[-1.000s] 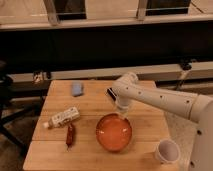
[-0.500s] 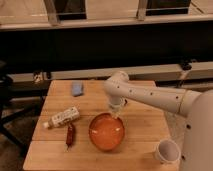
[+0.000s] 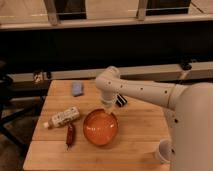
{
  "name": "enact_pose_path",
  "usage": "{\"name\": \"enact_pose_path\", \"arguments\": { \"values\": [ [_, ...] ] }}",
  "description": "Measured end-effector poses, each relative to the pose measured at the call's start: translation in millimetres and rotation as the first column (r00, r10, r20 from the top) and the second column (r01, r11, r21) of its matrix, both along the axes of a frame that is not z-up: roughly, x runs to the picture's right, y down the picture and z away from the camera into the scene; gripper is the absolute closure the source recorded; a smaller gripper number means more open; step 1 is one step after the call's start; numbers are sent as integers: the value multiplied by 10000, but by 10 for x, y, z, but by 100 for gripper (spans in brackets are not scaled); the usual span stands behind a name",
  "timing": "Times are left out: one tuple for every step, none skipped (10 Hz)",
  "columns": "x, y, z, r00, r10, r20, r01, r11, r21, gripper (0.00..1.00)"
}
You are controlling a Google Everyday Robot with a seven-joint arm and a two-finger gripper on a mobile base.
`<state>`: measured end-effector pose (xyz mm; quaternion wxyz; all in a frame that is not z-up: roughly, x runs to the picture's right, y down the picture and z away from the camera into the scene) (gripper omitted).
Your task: Drag the ceramic bowl in a circle
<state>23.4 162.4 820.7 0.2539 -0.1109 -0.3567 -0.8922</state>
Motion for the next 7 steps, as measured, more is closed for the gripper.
{"name": "enact_pose_path", "arguments": {
  "values": [
    [8,-103,28,10000,-52,-25,52,9999,128,100],
    [-24,-195,59,10000,-45,21,44,9997,226,100],
    [-39,-287,114,9999,-102,-8,103,9995,309,100],
    [-60,-371,183,9999,-154,-42,155,9991,384,100],
    [-67,-446,261,9997,-215,-135,221,9988,426,100],
    [-60,-496,330,9994,-263,-222,273,9986,453,100],
    [-36,-580,432,9988,-316,-363,333,9983,480,100]
  ]
}}
